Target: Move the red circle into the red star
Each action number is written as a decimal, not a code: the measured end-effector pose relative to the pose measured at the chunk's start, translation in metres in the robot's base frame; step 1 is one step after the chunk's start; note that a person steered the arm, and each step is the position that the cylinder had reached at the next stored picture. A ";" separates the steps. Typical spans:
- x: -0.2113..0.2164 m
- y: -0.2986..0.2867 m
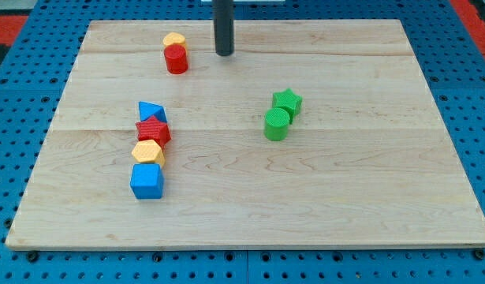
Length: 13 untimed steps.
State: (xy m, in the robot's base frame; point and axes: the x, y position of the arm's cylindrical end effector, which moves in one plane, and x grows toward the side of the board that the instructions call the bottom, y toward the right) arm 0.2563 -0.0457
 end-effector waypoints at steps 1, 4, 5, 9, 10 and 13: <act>0.012 -0.046; 0.059 -0.116; 0.066 -0.130; 0.097 -0.206; 0.142 -0.231; 0.174 -0.148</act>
State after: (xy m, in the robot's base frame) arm 0.4307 -0.1939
